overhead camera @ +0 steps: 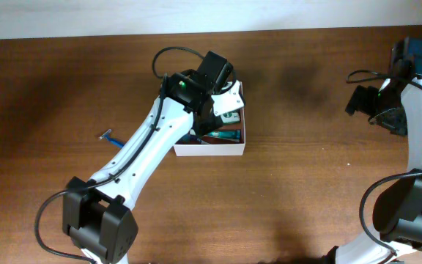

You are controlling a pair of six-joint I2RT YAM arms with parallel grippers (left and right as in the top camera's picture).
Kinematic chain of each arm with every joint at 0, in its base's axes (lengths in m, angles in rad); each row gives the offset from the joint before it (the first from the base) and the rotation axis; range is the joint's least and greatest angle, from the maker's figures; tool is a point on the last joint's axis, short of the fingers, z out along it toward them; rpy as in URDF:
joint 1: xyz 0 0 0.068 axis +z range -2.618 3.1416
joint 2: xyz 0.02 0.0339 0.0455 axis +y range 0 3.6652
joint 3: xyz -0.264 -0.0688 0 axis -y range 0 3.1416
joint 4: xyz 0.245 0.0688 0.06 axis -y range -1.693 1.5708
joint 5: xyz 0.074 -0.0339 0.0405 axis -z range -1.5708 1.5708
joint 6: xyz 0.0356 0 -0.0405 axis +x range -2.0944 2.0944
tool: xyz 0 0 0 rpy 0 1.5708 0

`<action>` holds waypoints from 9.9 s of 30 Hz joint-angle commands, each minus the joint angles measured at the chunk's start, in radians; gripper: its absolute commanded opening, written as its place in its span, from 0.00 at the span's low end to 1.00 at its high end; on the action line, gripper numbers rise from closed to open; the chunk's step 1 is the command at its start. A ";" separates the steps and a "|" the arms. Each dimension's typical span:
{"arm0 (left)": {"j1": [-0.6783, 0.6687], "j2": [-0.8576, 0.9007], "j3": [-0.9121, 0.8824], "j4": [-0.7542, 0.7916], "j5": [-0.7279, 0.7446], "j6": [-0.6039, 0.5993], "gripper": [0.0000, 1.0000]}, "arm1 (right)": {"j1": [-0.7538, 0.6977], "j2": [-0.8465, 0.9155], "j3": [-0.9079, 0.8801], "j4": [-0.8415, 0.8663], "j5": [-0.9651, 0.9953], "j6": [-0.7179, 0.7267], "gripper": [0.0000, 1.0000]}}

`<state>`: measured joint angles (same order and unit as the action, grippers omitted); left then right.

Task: Pack container

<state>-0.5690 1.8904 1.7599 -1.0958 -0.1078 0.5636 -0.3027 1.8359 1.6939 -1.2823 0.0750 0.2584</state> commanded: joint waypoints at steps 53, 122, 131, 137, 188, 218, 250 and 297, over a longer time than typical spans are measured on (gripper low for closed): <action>0.605 0.262 -0.027 -0.196 0.213 -1.714 0.70 | -0.005 0.004 -0.007 0.000 0.016 0.009 0.99; 0.220 0.229 0.496 -0.282 0.174 0.113 0.01 | -0.005 0.004 -0.007 0.000 0.016 0.009 0.99; 0.100 0.229 0.496 -0.256 -0.028 0.156 0.00 | -0.005 0.004 -0.007 0.000 0.016 0.009 0.99; 0.097 0.229 0.496 -0.327 -0.027 0.285 0.00 | -0.005 0.004 -0.007 0.000 0.016 0.009 0.99; 0.032 0.230 0.341 -0.326 0.217 0.392 1.00 | -0.005 0.004 -0.007 0.000 0.016 0.009 0.99; 0.503 -0.604 -0.592 0.593 0.572 0.023 1.00 | -0.005 0.004 -0.007 0.000 0.016 0.009 0.99; 0.664 -1.704 -1.635 1.098 0.315 -0.372 1.00 | -0.005 0.004 -0.007 0.000 0.016 0.009 0.99; 0.663 -1.885 -1.733 0.991 0.268 -0.372 1.00 | -0.005 0.004 -0.007 0.000 0.016 0.009 0.99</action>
<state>0.0914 0.0147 0.0334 -0.1062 0.1673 0.2039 -0.3027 1.8359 1.6901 -1.2823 0.0757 0.2592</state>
